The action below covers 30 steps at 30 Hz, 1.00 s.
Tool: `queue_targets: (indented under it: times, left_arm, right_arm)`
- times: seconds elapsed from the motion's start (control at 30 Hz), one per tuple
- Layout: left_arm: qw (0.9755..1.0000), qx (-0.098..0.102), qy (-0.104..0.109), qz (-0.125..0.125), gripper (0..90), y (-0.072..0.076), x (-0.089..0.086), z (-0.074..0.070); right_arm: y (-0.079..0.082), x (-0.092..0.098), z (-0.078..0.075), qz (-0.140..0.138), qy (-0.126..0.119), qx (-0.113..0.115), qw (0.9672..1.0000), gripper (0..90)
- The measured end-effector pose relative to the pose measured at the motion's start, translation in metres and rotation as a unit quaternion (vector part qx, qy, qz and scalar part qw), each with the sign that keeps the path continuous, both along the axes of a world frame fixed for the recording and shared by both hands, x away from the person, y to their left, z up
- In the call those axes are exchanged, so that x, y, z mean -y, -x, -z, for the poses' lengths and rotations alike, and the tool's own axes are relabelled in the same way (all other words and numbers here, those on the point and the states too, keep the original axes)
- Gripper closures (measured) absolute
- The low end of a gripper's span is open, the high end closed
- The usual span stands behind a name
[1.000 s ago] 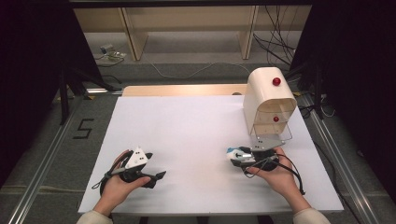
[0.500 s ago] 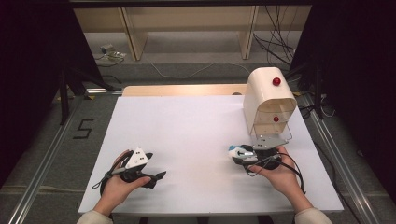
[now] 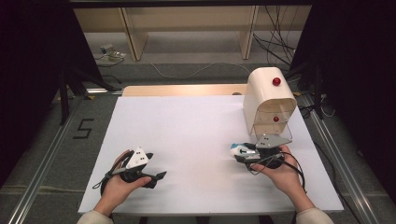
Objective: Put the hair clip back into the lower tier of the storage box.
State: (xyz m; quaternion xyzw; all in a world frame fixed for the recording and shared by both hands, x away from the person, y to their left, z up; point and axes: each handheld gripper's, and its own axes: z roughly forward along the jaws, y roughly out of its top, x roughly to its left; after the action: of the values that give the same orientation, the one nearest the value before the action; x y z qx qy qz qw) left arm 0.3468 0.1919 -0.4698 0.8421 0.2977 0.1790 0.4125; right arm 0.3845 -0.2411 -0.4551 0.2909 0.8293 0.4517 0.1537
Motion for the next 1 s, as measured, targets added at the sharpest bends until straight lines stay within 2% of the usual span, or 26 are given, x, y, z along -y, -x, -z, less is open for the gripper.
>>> queue_targets:
  times: [0.37,0.6,1.0]
  left_arm:
    - [1.0000,-0.001,0.002,0.006,16.2,0.000,0.005,0.001]
    - [0.9999,-0.003,0.001,0.010,16.3,-0.001,0.008,0.001]
    - [1.0000,-0.003,0.004,0.004,16.2,-0.001,0.008,0.002]
  right_arm:
    - [0.000,0.004,-0.005,0.007,-0.004,0.006,0.9999,40.0]
    - [0.001,0.013,-0.012,0.020,-0.013,0.014,0.9996,40.0]
    - [0.000,0.023,-0.018,0.033,-0.025,0.018,0.9990,40.0]
